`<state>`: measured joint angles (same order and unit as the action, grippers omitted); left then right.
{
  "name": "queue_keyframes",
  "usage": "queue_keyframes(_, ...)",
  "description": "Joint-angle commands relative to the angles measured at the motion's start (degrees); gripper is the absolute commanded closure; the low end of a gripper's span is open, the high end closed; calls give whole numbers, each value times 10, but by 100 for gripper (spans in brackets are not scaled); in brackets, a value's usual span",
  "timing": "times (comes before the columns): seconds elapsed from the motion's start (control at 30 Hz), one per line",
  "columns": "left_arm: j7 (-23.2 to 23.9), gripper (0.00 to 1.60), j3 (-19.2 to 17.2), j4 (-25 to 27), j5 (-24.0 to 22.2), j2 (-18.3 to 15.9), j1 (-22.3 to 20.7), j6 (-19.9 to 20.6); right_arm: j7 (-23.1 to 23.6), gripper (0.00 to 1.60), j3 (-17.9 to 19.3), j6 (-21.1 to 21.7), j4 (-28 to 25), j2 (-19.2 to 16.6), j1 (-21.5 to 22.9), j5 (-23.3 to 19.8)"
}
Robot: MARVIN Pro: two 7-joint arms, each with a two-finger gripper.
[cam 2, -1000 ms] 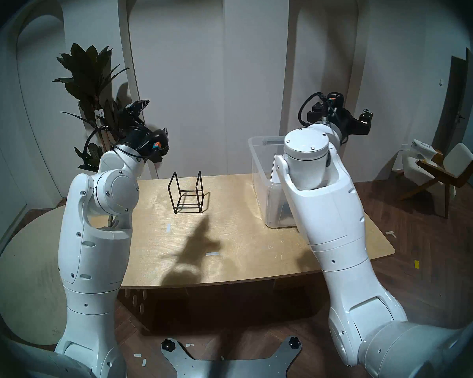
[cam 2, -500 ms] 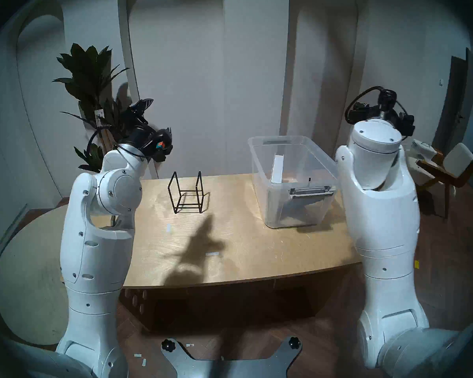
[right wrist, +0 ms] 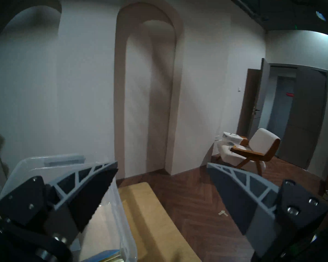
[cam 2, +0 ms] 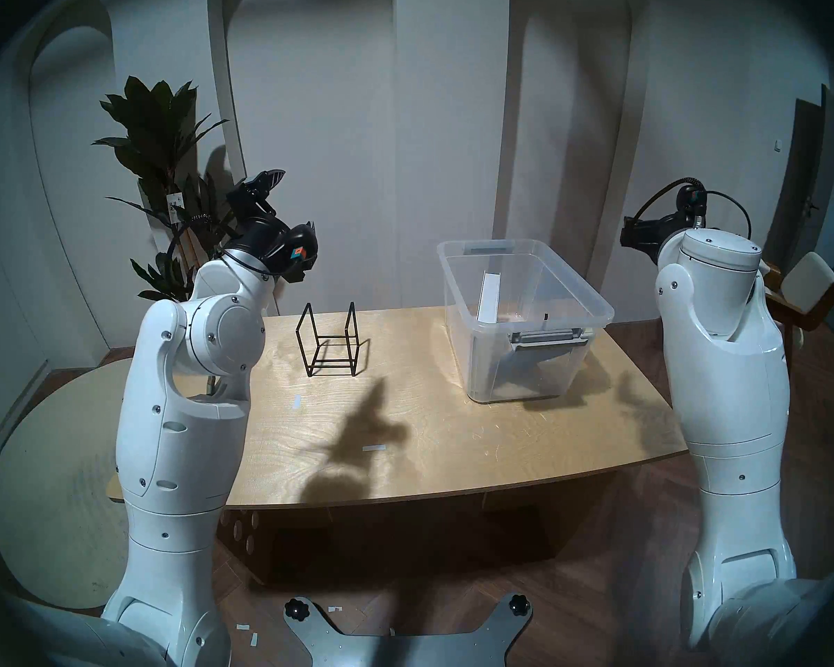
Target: Pack the books into the storage box
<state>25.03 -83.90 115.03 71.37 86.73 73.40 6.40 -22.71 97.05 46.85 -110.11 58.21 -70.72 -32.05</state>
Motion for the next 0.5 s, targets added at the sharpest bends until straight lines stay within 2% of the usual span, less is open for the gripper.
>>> queue_keyframes(0.0, -3, 0, -2, 7, 2, 2, -16, 2, 67, 0, 2, -43, -2, -56, -13, 0)
queue_keyframes(0.47, -3, 0, -1, 7, 3, 2, -17, 3, 97, 0, 8, -67, 4, -63, -21, 10)
